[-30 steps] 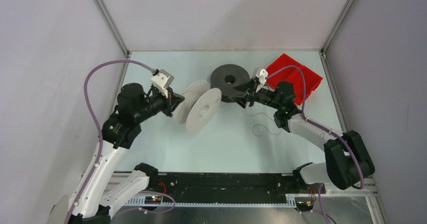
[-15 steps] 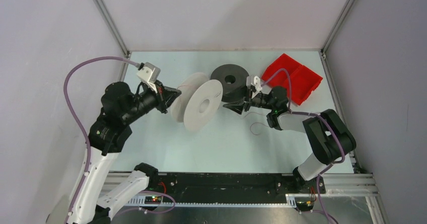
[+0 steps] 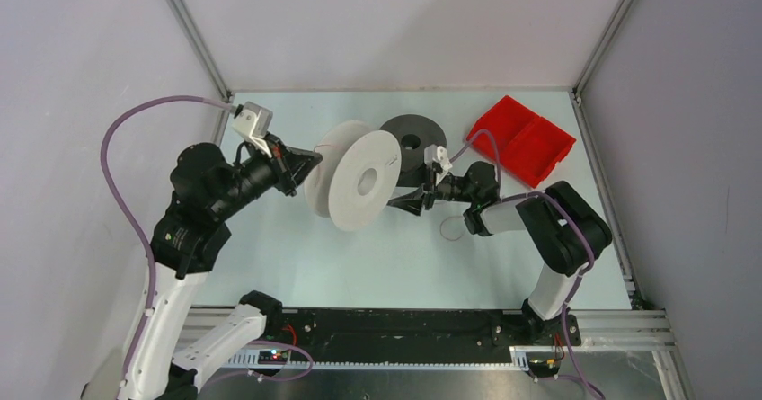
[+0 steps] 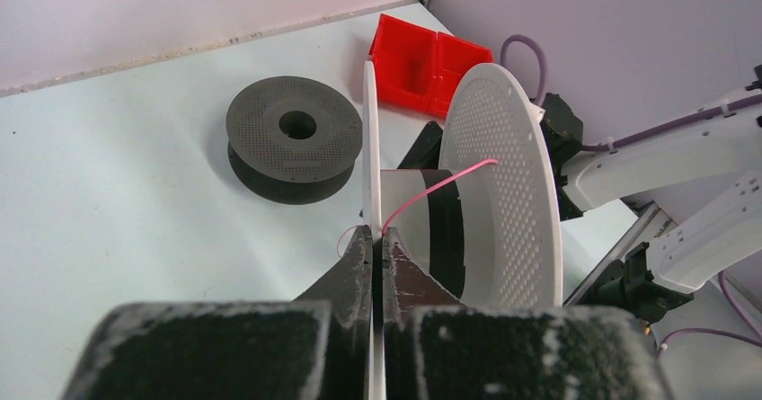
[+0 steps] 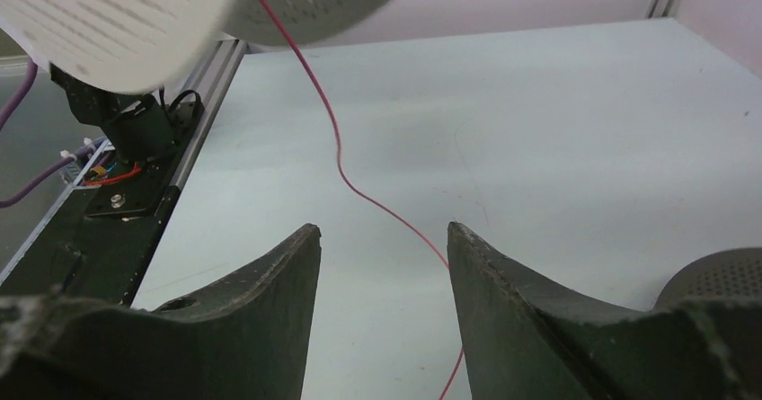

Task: Wrap the cables
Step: Wrap the cable around the cable reel.

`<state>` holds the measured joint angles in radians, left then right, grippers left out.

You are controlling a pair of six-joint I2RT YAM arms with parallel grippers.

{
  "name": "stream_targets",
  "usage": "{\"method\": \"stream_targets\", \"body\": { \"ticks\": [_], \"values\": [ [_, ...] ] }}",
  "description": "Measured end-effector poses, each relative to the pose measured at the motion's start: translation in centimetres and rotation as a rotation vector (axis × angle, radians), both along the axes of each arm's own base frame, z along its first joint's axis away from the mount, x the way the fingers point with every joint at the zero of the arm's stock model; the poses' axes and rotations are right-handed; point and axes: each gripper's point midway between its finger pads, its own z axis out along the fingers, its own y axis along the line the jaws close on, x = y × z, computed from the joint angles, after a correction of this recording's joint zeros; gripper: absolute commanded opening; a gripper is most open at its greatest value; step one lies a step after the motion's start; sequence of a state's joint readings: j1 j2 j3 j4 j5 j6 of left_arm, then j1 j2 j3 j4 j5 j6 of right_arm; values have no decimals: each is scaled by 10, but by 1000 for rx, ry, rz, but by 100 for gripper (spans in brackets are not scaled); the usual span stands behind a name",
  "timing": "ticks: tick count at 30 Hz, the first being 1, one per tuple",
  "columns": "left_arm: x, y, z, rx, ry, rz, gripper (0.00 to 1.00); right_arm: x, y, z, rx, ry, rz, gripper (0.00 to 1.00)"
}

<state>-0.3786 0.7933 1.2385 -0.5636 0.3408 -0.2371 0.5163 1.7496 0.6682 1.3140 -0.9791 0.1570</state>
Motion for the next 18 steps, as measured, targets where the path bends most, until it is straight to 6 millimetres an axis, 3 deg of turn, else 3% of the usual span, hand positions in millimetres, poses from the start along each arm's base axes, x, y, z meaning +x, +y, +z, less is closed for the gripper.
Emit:
{"method": "stream_targets", "body": {
  "ticks": [4,10,14,18],
  "values": [
    [0,1,5,-27,10,14,0,4,1,-12,-14,36,-14,59],
    [-4,3,32,-80,-28,30,0,16,3,-21,-37,106,-73,54],
    [-5,4,42,-110,-47,37,0,21,4,-34,-83,193,-98,45],
    [-1,7,44,-135,-37,66,0,15,8,-50,-126,276,-92,24]
  ]
}}
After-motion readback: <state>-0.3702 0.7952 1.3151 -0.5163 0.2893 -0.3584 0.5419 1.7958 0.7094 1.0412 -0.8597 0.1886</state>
